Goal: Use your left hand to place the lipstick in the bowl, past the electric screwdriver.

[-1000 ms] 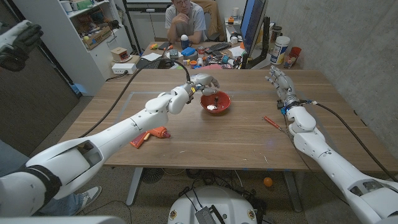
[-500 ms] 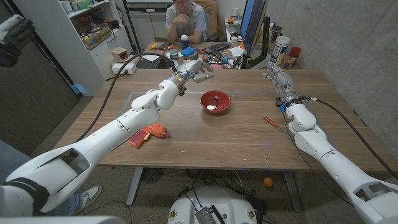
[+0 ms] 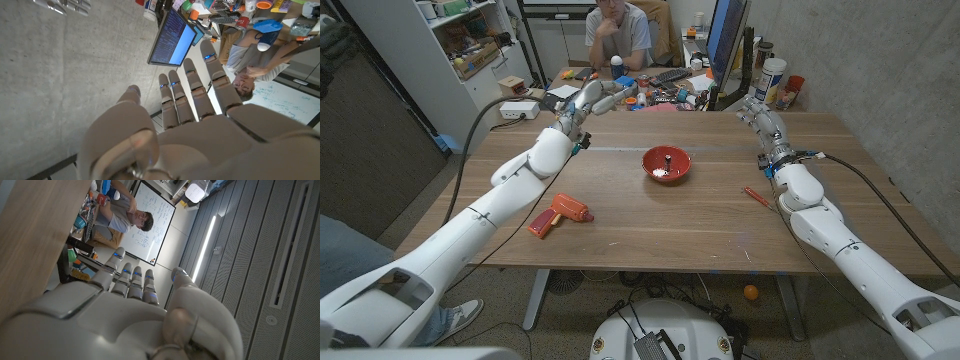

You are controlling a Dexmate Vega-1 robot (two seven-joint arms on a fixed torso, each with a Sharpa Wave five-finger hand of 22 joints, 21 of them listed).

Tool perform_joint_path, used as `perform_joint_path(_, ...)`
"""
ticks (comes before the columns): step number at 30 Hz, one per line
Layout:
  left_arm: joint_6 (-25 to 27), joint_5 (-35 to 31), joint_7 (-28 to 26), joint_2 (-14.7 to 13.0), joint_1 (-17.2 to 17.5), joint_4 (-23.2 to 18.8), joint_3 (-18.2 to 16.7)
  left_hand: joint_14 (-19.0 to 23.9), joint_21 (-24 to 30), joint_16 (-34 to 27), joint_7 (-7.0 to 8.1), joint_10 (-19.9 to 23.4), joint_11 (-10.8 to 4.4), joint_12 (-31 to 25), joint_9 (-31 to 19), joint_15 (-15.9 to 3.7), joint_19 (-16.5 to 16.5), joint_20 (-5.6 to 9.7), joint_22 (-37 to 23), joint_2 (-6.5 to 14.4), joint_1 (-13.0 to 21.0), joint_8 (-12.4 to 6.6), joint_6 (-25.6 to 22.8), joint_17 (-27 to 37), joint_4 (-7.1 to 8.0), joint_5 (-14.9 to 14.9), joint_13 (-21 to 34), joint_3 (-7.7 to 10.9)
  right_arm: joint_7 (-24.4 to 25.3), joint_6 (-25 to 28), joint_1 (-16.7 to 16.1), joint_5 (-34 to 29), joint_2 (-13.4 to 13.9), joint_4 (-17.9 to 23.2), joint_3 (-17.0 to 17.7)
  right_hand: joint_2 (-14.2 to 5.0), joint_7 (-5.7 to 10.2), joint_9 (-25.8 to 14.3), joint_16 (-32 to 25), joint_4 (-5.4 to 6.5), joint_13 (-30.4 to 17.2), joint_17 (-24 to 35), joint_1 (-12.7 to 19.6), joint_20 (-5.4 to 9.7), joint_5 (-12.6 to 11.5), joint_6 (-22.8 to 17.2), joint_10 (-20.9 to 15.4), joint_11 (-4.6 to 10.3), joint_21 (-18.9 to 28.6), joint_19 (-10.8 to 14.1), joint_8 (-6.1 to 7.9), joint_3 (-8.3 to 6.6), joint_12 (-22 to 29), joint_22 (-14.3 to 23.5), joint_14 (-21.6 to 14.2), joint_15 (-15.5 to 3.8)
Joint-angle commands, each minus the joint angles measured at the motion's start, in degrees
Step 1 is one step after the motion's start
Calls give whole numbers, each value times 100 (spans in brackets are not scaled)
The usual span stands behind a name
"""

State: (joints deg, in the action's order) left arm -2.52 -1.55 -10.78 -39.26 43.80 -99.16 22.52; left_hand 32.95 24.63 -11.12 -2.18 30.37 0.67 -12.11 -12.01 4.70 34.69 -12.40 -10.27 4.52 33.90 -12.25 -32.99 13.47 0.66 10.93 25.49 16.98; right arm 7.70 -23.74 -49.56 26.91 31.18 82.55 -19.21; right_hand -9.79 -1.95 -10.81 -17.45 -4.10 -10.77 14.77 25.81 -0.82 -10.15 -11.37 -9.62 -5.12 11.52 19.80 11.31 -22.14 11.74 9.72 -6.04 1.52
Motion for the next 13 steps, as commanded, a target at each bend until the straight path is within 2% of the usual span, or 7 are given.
perform_joint_path(1, -1007, 1698, 426, -175, 383, 578, -721, -589, -233, 93, -28, -322, 92, 84, -9, 140, -349, -7, -29, -21, -173, 96, 237, -19, 21, -7, -57, 2, 831, 425, -397, -564, -24, 888, -40, 50, 4, -8, 6, 2, -32, 16, -29, -39, 3, -19, -40, -39, 4, 35, -8, 36, 8, 15, -44, 6)
perform_joint_path(3, -1124, 1754, 510, -206, 361, 682, -701, -909, -444, 96, -19, -547, 163, 114, -4, 174, -704, -6, -27, -27, -243, 124, 379, -55, -12, -5, -113, 10, 949, 506, -474, -636, -37, 1038, -49, 54, 6, -8, 7, 2, -32, 15, -33, -53, 4, -20, -38, -36, 5, 39, -8, 41, 6, 14, -45, 7)
perform_joint_path(4, -1184, 1763, 528, -212, 351, 729, -689, -1072, -600, 86, -17, -655, 207, 113, -1, 169, -986, -5, -27, -22, -297, 140, 491, -73, -24, -6, -152, 13, 1010, 553, -502, -694, -38, 1103, -59, 55, 6, -8, 9, 3, -33, 15, -36, -54, 4, -17, -38, -41, 3, 37, -10, 44, 6, 14, -42, 6)
perform_joint_path(5, -1250, 1767, 545, -214, 334, 783, -676, -1225, -717, 89, -38, -763, 291, 123, 2, 165, -1199, -4, -30, -22, -346, 148, 576, -88, -32, -11, -185, 11, 1057, 574, -522, -737, -51, 1145, -69, 57, 5, -9, 9, 5, -33, 15, -41, -55, 5, -16, -41, -40, 3, 40, -10, 47, 7, 14, -44, 8)
perform_joint_path(7, -1391, 1815, 602, -196, 286, 908, -654, -1307, -856, 56, -13, -867, 362, 118, 12, 120, -1441, 3, -35, -25, -413, 190, 791, -114, -44, -17, -237, 6, 1101, 598, -532, -809, -74, 1186, -98, 59, 3, -9, 11, 9, -33, 16, -48, -66, 6, -19, -51, -30, 0, 36, -9, 53, 10, 13, -43, 7)
perform_joint_path(9, -1488, 1880, 690, -191, 230, 1018, -629, -1313, -891, 34, -64, -898, 436, 107, 21, 80, -1463, 60, -35, -31, -469, 213, 963, -131, -45, -26, -276, -4, 1148, 654, -521, -845, -113, 1209, -120, 63, -4, -9, 11, 12, -33, 16, -56, -67, 7, -20, -55, -36, -5, 27, -9, 59, 11, 13, -46, 11)
perform_joint_path(13, -1564, 1921, 808, -222, 124, 1175, -571, -1366, -909, 41, -80, -982, 449, 125, 25, 84, -1463, 68, -35, -36, -521, 206, 1023, -140, -36, -36, -302, -18, 1140, 657, -400, -916, -194, 1112, -185, 62, -9, -9, 17, 15, -33, 16, -63, -71, 7, -24, -55, -55, -12, 13, -8, 65, 9, 13, -38, 20)
